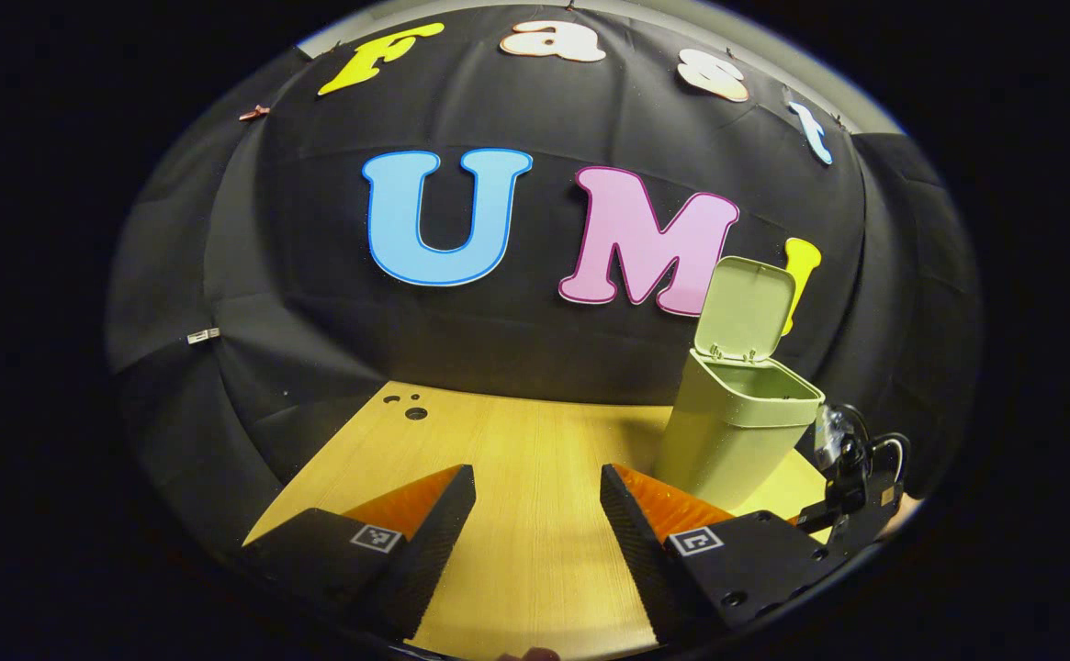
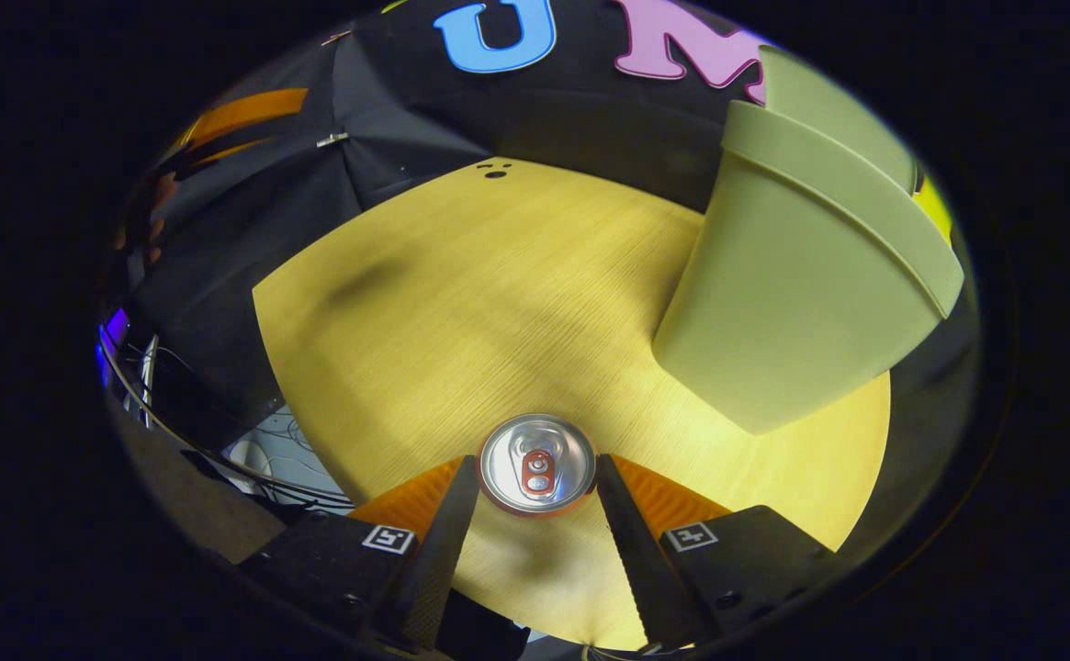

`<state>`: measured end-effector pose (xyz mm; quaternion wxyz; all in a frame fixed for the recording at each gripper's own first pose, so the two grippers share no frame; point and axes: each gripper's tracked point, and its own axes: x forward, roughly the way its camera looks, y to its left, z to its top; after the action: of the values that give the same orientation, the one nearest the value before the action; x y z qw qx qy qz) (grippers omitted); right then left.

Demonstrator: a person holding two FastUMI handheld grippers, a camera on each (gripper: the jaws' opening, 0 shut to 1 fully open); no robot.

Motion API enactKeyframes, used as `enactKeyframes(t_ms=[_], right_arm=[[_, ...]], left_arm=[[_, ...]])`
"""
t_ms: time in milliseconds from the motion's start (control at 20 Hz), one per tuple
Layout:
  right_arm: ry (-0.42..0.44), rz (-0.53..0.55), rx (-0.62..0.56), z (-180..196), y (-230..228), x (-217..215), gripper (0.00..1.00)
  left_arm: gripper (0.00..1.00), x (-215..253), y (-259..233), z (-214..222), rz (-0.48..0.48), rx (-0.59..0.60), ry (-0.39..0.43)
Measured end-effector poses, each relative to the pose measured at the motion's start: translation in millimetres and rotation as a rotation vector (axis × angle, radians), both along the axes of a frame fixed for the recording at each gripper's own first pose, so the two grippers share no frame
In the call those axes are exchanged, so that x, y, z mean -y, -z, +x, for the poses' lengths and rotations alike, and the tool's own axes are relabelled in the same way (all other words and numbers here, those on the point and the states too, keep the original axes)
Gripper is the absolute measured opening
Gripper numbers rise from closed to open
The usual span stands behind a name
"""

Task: Press the lid of the desktop garbage bin to open it, pick up the crumpled paper on the desktop and throw it into the bin, then pick up the pop can on the desktop and drop it into the bin, and finally close the garbage bin lid.

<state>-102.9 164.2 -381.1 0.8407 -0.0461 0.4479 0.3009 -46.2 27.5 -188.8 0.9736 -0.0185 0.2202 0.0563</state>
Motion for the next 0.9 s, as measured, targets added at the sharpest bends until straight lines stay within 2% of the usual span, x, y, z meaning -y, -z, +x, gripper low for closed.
enactKeyframes(t_ms=[50, 150, 200, 300, 400, 900], right_arm=[[0.013, 0.014, 0.009, 3.9, -10.2, 4.3, 0.80], [0.037, 0.043, 0.032, 14.2, -29.4, 9.0, 0.83], [0.048, 0.055, 0.045, 17.8, -41.1, 12.5, 0.79], [0.060, 0.074, 0.076, 26.4, -63.7, 17.9, 0.79], [0.069, 0.096, 0.114, 34.2, -88.0, 21.7, 0.83], [0.180, 0.294, 0.288, 102.4, -217.2, 45.3, 0.83]], left_arm=[[0.90, 1.3, 1.2, 0.4, -0.001, -0.002, 0.003], [0.90, 2.5, 2.2, 2.0, 0.001, -0.003, 0.008], [0.90, 3.7, 2.7, 3.7, -0.002, -0.004, 0.010], [0.90, 5.3, 3.2, 5.7, -0.005, -0.004, 0.015], [0.89, 9.7, 4.6, 12.4, -0.007, -0.001, 0.021], [0.90, 16.6, 7.9, 17.9, -0.013, -0.006, 0.037]])
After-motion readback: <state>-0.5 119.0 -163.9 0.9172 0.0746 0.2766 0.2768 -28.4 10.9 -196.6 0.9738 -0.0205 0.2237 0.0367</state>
